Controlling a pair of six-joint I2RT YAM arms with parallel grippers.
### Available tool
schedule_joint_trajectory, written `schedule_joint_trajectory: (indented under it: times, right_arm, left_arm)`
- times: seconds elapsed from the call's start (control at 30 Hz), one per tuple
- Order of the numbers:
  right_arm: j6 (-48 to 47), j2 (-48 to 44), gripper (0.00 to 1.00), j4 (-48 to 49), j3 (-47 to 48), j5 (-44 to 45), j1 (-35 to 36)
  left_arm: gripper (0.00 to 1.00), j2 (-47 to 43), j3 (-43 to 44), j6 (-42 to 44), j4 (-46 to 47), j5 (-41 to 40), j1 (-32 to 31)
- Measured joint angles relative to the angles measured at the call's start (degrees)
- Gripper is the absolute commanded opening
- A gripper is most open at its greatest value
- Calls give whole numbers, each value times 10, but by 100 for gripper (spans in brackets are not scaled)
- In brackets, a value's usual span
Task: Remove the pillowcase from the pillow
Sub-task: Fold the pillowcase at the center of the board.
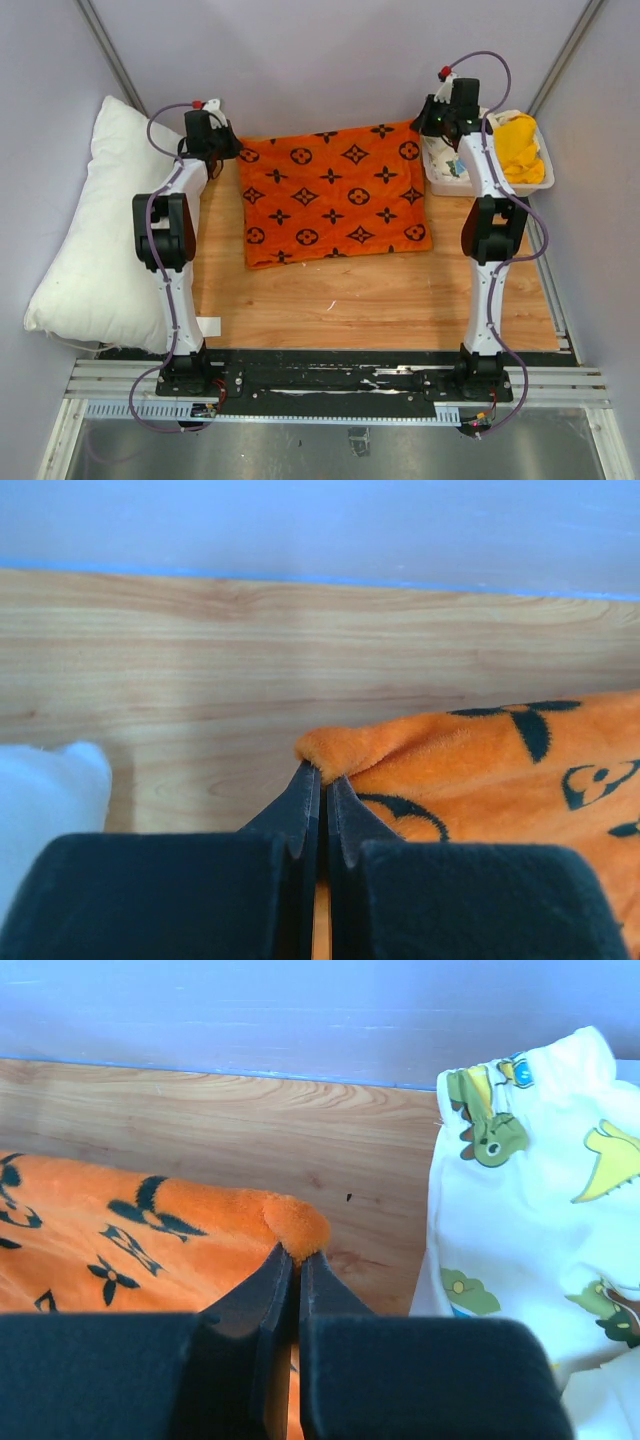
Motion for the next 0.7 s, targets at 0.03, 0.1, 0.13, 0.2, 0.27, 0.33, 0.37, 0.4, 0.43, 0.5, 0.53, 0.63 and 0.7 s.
schedule_joint_trajectory:
  times: [0.03, 0.1, 0.13, 0.2, 0.27, 0.33, 0.37, 0.4, 0.43, 0.5, 0.53, 0.63, 0.7]
  right_arm:
    - [0, 0, 1, 0, 3, 2, -3]
    - [0, -1, 1, 1, 3, 2, -8]
    - [0, -1, 1, 0, 3, 3, -9]
    - [0, -1, 1, -1, 0, 3, -9]
    - [-1, -12, 1, 4, -20, 3, -9]
    - [-2, -34, 1, 15, -62, 3, -10]
    - [-2, -49, 1, 20, -90, 3, -10]
    - [-2, -66, 1, 28, -120, 4, -10]
    - [-3, -82, 1, 33, -147, 4, -10]
    - [-3, -117, 1, 46, -198, 3, -10]
    - [-2, -133, 1, 50, -218, 3, -10]
    - [-2, -180, 1, 71, -274, 2, -10]
    - [-2, -214, 1, 83, -312, 2, -10]
  left_arm:
    - [0, 0, 3, 0, 3, 3, 0]
    - [0, 0, 7, -1, 11, 7, 0]
    - [0, 0, 10, -2, 15, 9, 0]
    - [0, 0, 11, -2, 18, 11, 0]
    - [0, 0, 11, -2, 21, 15, 0]
    - [0, 0, 7, -2, 25, 19, 0]
    - [0, -3, -2, -2, 34, 22, 0]
    - [0, -9, -16, -2, 42, 24, 0]
    - [0, -19, -38, -2, 52, 25, 0]
    - [0, -45, -88, -4, 69, 26, 0]
    - [0, -63, -118, -6, 77, 26, 0]
    - [0, -125, -210, -16, 104, 26, 0]
    - [0, -169, -264, -26, 126, 26, 0]
